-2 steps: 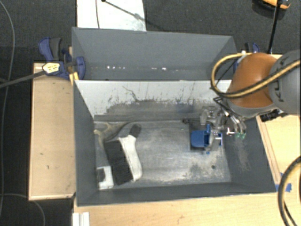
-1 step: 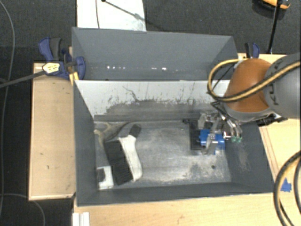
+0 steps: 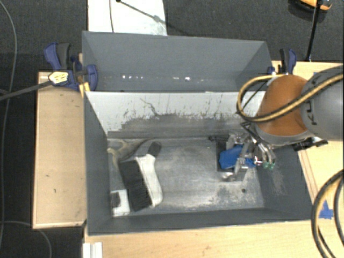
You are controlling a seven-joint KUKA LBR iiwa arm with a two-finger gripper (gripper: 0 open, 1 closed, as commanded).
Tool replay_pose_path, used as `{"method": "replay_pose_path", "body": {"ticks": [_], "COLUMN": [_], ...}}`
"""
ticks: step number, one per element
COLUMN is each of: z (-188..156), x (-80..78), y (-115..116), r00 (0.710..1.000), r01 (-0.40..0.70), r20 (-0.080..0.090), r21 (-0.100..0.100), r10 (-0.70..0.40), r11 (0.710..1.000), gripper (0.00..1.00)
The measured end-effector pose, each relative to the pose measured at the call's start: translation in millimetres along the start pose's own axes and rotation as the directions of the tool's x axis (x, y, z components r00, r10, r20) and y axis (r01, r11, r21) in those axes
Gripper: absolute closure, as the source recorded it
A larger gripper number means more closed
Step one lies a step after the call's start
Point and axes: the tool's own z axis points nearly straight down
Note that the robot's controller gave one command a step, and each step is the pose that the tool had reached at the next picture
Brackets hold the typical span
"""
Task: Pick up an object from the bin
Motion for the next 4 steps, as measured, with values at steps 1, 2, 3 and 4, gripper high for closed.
{"method": "replay_pose_path", "body": {"ticks": [1,2,3,4], "z": [11,11,8,-195], "x": [4.0,3.9,19.7,10.4], "y": [0,1,6,3], "r00": [0.998,0.997,0.999,0.999], "r01": [-0.069,-0.074,0.036,0.054], "r20": [-0.001,-0.001,-0.002,-0.001], "r21": [0.000,0.000,0.000,-0.001], "r10": [0.069,0.074,-0.036,-0.054], "r11": [0.998,0.997,0.999,0.999], "gripper": [1.00,1.00,1.00,1.00]}}
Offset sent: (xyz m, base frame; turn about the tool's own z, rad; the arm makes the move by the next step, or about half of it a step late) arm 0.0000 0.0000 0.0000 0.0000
